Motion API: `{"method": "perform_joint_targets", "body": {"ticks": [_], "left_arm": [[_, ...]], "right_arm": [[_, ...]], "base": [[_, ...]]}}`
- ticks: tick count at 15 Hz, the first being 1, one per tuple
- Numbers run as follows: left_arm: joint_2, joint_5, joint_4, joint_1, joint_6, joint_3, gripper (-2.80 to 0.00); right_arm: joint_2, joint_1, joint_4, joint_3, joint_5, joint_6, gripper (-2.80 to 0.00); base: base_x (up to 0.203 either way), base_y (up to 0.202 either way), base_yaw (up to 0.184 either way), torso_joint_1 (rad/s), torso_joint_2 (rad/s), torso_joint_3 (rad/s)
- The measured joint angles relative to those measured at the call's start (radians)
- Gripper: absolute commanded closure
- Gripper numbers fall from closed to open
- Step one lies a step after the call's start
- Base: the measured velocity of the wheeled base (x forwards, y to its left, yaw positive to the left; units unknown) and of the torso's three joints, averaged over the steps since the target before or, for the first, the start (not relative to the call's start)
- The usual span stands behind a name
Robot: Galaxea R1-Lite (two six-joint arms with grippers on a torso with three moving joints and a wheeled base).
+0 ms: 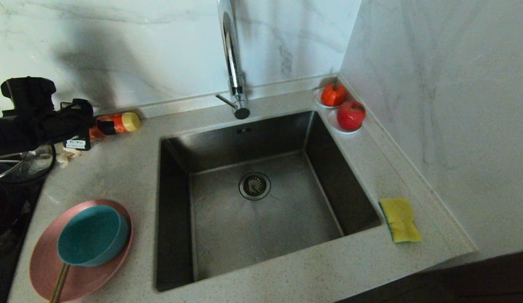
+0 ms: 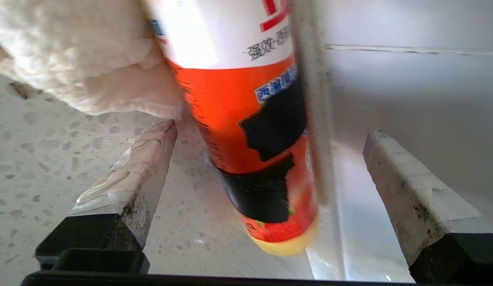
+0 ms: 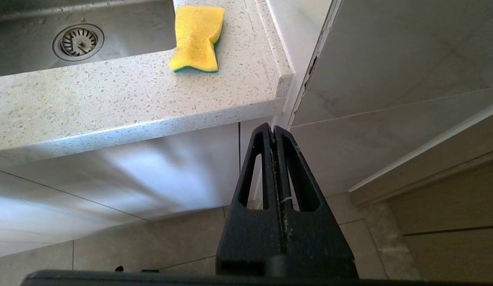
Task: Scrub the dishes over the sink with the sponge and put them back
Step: Grab the dish soap
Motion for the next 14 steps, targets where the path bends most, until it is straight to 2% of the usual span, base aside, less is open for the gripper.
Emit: {"method": "perform_joint_targets", "body": {"ticks": [3,14], "left_arm": [[0.019,0.033,0.058,-0.011,0.002,-0.041,-2.80],[0.052,0.034,0.054,-0.019,0.004,-0.107,-2.80]], "right_arm": [[0.000,0.000,0.000,-0.001,0.000,0.000,0.00],[0.000,0.000,0.000,0.000,0.000,0.001,0.00]], "base": [[0.000,0.000,0.000,0.000,0.00,0.000],[0.000,0.000,0.000,0.000,0.00,0.000]]}}
